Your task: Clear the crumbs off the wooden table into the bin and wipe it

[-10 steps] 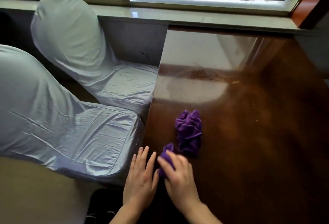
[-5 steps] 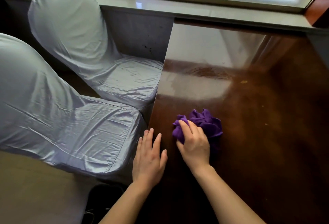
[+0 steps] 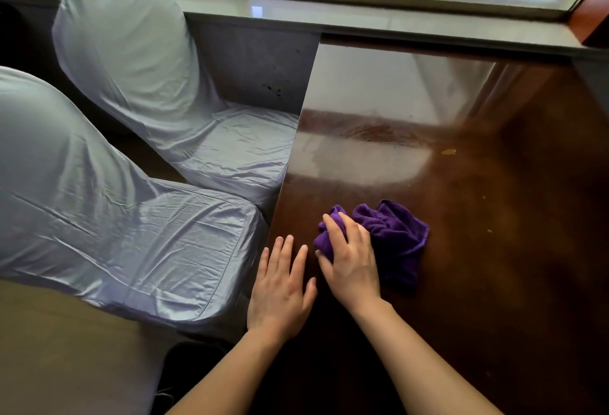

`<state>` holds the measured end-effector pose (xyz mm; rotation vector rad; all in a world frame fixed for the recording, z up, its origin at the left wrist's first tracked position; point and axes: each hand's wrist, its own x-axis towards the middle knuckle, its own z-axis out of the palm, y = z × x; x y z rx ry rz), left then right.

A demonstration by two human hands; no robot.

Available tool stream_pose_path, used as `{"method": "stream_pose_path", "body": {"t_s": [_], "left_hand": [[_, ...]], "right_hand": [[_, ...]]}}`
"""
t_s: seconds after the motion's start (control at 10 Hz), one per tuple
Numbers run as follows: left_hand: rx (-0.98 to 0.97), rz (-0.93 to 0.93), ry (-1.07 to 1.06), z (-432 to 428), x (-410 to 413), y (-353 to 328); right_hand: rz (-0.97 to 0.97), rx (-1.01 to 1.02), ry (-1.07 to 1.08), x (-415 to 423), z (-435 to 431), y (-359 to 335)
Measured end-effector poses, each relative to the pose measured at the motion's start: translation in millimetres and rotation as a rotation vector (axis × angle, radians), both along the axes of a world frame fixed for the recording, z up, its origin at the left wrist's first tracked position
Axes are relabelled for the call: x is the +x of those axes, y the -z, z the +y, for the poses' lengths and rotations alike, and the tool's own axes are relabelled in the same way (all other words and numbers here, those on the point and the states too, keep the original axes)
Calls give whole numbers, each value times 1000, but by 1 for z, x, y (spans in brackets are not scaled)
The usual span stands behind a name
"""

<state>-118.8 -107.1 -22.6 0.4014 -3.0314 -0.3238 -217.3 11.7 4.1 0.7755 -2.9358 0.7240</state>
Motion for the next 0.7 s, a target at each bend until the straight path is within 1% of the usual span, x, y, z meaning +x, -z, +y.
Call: {"method": "stream_pose_path", "body": {"t_s": [0.2,0.3,0.5,0.6,0.7], "left_hand": [[126,-1,-42,0,-5,-10],[178,-15,-102,6,-12,-26],[119,-53,-136,24,-12,-58],[81,-30,-130,31,-14,-76],[18,-4,-102,39,-23,-108]], "right_hand": [[-24,44,-40,12,11,-17],[-15,37,-40,16,24,-29],[-95,23,-50,20,44,-57],[-83,0,-55,17,54,-74],[-25,-22,-44,11,72,-104]]}}
